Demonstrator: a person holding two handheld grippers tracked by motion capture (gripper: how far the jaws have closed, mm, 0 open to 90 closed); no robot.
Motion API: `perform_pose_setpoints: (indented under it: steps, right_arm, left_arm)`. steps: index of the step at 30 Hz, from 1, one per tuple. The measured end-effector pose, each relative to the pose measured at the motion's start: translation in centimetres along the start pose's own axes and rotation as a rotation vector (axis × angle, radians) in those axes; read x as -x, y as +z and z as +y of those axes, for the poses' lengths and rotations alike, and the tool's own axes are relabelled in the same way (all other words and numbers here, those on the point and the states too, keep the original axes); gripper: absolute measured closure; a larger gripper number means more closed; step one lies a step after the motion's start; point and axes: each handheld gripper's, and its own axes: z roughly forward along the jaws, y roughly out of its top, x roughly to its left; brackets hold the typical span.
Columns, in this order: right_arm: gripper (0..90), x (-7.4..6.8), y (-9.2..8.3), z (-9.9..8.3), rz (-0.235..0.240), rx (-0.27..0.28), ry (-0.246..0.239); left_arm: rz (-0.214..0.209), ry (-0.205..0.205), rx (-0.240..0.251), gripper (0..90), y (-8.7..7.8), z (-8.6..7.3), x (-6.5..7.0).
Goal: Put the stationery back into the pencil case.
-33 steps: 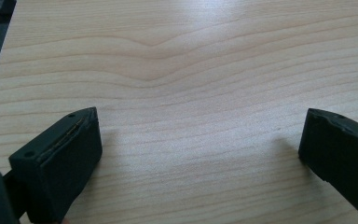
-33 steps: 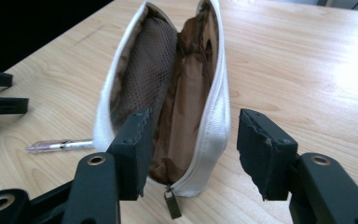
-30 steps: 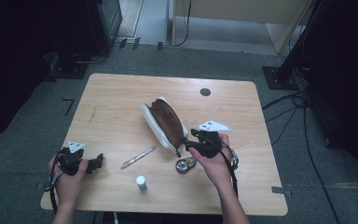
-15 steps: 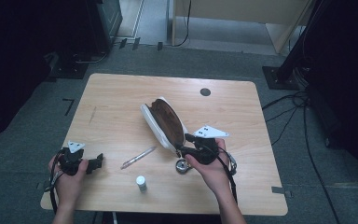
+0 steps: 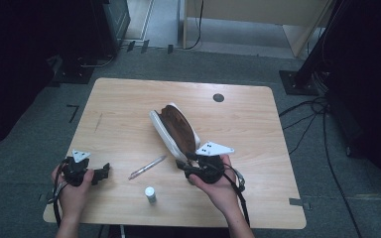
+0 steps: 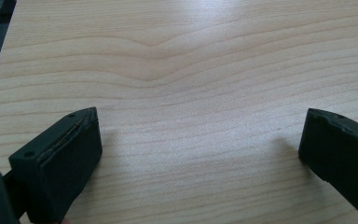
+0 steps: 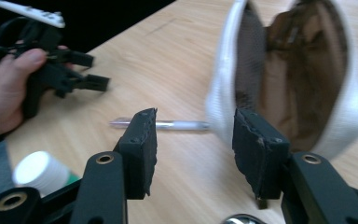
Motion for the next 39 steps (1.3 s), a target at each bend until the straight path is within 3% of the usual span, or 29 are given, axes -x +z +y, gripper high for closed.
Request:
perform_pose_setpoints:
  steps: [22,33,39]
  right_arm:
    - [50.6,-4.6,1.7,-1.2,0.192,-0.031,-0.091]
    - [48.1,-5.9,2.3,-1.7,0.264,-0.048,-0.112]
    - [47.8,-6.3,2.7,-2.4,0.309,-0.045,-0.096]
  left_arm:
    - [0.0,0.0,0.0,0.0,0.0,0.0,0.0]
    - [0.0,0.001,-0.001,0.0,0.0,0.0,0.0]
    - [0.0,0.001,-0.001,0.0,0.0,0.0,0.0]
